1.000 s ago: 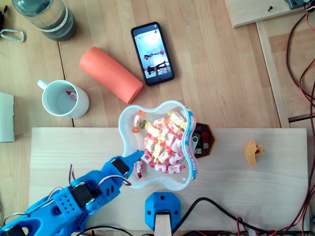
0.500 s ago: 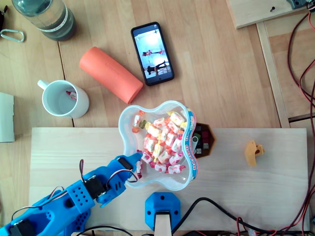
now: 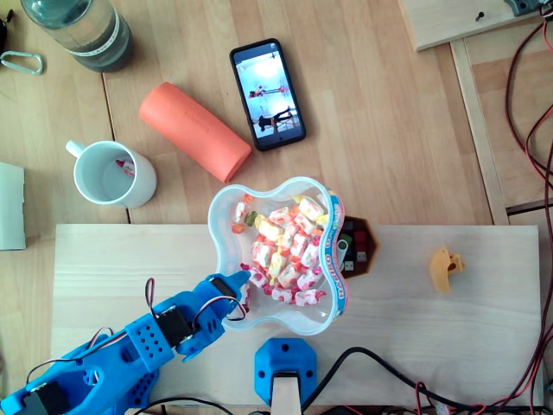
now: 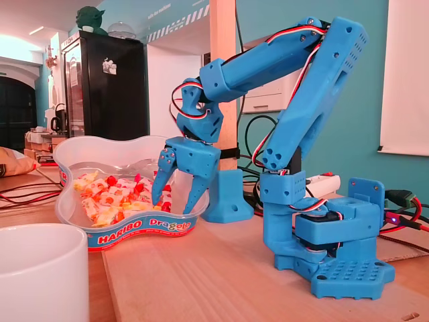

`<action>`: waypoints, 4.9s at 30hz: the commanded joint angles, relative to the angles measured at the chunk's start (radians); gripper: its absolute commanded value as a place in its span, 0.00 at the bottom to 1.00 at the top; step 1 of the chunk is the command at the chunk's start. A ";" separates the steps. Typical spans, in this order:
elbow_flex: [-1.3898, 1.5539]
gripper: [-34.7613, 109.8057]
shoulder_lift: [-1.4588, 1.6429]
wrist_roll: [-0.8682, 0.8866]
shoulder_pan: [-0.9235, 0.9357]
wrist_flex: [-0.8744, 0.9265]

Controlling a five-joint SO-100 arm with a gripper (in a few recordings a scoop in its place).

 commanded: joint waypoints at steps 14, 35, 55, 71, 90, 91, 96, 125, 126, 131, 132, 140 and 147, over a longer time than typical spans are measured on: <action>-0.173 0.43 -0.057 -0.003 0.015 0.003; -0.244 0.43 -0.232 -0.003 0.011 0.003; -0.262 0.43 -0.299 -0.003 0.021 -0.081; -0.256 0.43 -0.302 -0.009 0.023 -0.083; -0.215 0.43 -0.301 -0.017 0.025 -0.067; -0.213 0.43 -0.301 -0.017 0.025 -0.067; -0.204 0.43 -0.301 -0.017 0.025 -0.067; -0.195 0.43 -0.302 -0.020 0.025 -0.072; -0.195 0.43 -0.302 -0.020 0.025 -0.075; -0.209 0.43 -0.298 -0.021 0.025 -0.074; -0.219 0.43 -0.298 -0.020 0.023 -0.069; -0.230 0.43 -0.281 -0.017 0.009 -0.066; -0.239 0.43 -0.279 -0.014 0.009 -0.066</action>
